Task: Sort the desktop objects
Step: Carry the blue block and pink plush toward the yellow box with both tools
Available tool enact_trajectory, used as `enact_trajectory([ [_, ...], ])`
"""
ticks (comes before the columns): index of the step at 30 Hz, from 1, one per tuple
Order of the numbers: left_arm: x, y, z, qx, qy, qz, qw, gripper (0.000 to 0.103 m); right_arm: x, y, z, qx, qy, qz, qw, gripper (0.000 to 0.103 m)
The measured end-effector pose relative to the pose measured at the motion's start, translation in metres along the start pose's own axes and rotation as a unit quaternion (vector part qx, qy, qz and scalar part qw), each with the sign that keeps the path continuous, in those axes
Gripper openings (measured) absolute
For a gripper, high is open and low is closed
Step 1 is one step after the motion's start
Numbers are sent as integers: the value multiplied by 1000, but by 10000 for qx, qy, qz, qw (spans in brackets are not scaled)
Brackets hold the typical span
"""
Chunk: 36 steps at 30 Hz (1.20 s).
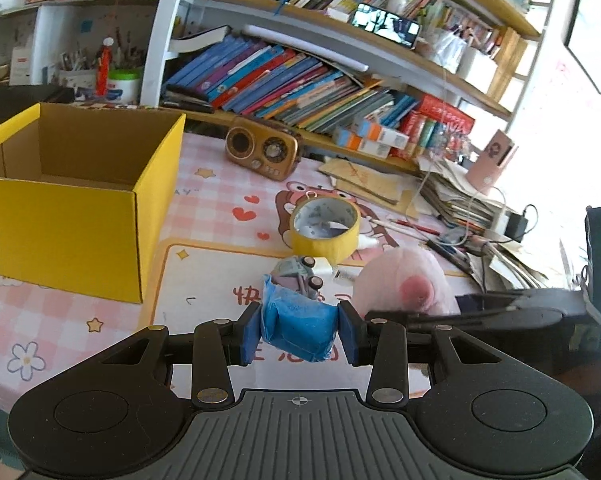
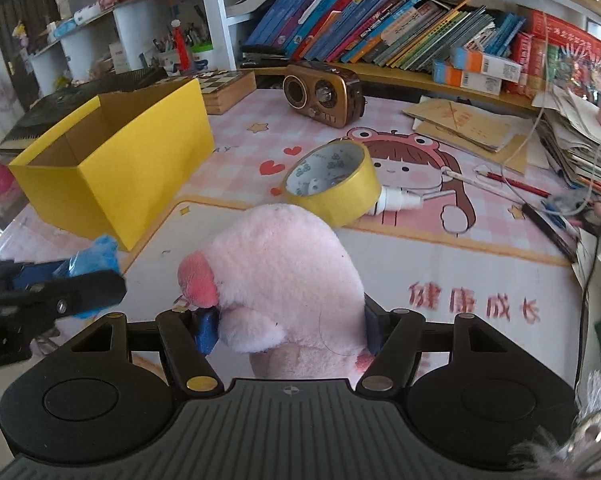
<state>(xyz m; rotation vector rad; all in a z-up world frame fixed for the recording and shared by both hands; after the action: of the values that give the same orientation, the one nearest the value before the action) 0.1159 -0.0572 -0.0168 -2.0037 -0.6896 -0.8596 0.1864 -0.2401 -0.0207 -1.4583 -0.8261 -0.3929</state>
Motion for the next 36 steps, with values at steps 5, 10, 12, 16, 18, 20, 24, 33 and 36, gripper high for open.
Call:
enact_trajectory([
  [5, -7, -18, 11, -165, 58, 76, 9998, 40, -14, -15, 23, -100, 79, 78, 9999, 64],
  [10, -17, -45, 23, -254, 40, 92, 9996, 40, -28, -35, 48, -176, 155, 112, 9997, 64],
  [12, -18, -54, 28, -300, 53, 113, 9995, 40, -33, -42, 59, -197, 198, 142, 9995, 64],
  [16, -24, -73, 36, -384, 184, 206, 9989, 40, -43, -54, 79, -273, 321, 120, 9990, 65],
  [18, -27, -82, 39, -400, 225, 232, 9987, 40, -49, -60, 89, -289, 385, 126, 9988, 65],
  [20, -30, -92, 44, -399, 254, 250, 9986, 40, -54, -64, 99, -285, 437, 137, 9985, 65],
  [24, -38, -112, 55, -361, 305, 284, 9985, 40, -63, -71, 120, -227, 519, 164, 9983, 65],
  [33, -46, -150, 73, -187, 325, 180, 9991, 40, -68, -83, 160, -21, 443, 117, 9989, 65],
  [36, -47, -159, 78, -147, 284, 98, 9994, 40, -67, -86, 170, 28, 355, 84, 9993, 65],
])
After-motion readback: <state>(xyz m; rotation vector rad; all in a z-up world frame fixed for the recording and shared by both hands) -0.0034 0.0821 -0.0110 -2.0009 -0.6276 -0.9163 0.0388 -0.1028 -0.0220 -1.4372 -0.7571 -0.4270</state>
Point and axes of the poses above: each gripper's, at about its wrist camera, not at the fingertips, and y roughly the way its jaws point, z to its left, x to its top, the point moved 1 cm from there along y, roughly the way its jaws point, and after that the axes turned 15 degrees about -x, right-handed, at the moved point
